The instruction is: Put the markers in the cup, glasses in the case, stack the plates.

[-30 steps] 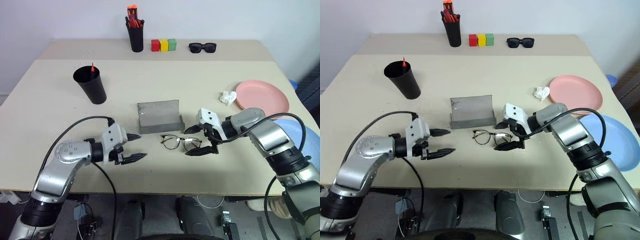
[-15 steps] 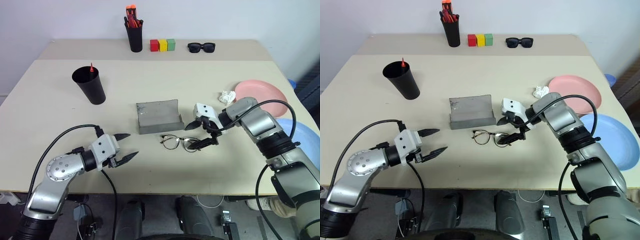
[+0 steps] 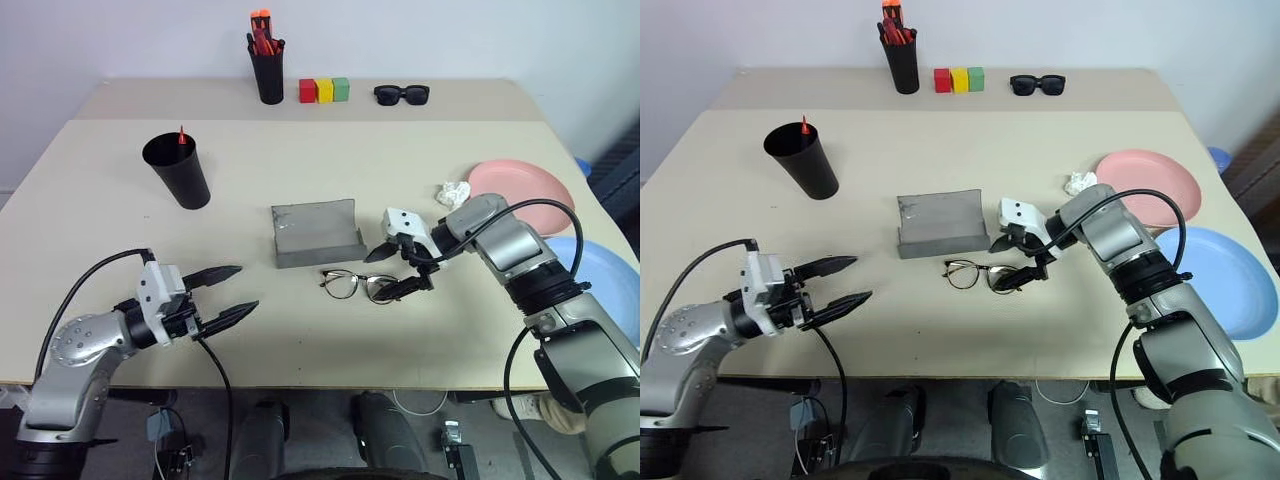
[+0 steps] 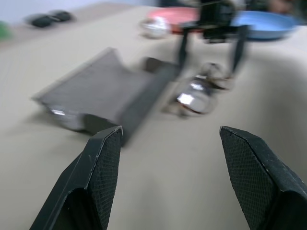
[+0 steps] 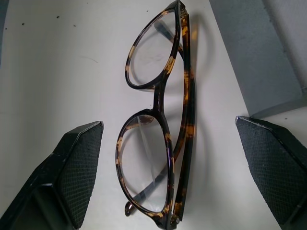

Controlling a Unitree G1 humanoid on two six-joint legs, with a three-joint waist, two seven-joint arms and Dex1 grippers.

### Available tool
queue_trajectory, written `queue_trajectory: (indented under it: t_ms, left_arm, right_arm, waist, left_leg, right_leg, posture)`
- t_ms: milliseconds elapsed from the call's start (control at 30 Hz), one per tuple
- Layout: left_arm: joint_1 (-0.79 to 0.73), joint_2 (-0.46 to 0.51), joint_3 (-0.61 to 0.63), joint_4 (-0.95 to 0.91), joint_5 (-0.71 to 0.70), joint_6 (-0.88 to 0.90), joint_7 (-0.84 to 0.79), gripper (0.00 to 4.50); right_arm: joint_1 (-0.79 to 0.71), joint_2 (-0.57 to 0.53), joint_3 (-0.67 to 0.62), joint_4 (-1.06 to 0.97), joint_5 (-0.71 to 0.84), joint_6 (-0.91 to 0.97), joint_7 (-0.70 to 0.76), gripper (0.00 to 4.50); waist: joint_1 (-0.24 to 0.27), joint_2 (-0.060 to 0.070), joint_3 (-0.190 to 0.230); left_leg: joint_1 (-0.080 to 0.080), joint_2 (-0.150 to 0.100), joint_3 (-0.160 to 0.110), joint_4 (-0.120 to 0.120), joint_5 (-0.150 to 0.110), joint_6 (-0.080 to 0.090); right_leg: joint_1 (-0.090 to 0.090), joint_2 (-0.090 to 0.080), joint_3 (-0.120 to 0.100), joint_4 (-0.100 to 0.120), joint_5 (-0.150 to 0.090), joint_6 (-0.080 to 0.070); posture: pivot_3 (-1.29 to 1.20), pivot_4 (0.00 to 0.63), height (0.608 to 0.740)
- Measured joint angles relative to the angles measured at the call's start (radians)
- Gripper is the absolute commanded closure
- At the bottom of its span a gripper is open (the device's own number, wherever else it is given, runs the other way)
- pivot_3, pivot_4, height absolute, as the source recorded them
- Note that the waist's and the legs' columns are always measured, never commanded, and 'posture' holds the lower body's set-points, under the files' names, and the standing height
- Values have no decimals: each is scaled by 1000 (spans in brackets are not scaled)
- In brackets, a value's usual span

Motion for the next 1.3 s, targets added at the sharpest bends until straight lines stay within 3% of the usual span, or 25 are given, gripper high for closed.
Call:
queue_trajectory:
  t_ms: [533,767,1033,1300]
  left_arm:
    - [-21,-9,-60,60,40,-65,-108,1204]
    - [-35,-43,-74,107,88,-134,-102,1204]
    - [-37,-55,-74,131,108,-178,-94,1204]
    - [-36,-57,-74,138,122,-195,-80,1204]
  right_arm:
    - [5,-19,-20,-99,6,88,44,0]
    - [129,62,-177,-179,101,-83,-66,0]
    - [263,115,-264,-200,152,-273,-160,0]
    - [326,27,-285,-230,163,-275,-135,0]
  waist:
    - [1,0,0]
    - [2,0,0]
    - [3,0,0]
    - [2,0,0]
  left_leg:
    - [0,0,0,0,0,0]
    - [0,0,0,-1,0,0]
    - [0,0,0,-1,0,0]
    - [0,0,0,-1,0,0]
  right_leg:
    - [0,0,0,0,0,0]
    - [0,0,0,-1,0,0]
    - [0,0,0,-1,0,0]
    - [0,0,0,-1,0,0]
  posture:
    - [0,150,740]
    - [0,150,740]
    - [0,150,740]
    - [0,150,740]
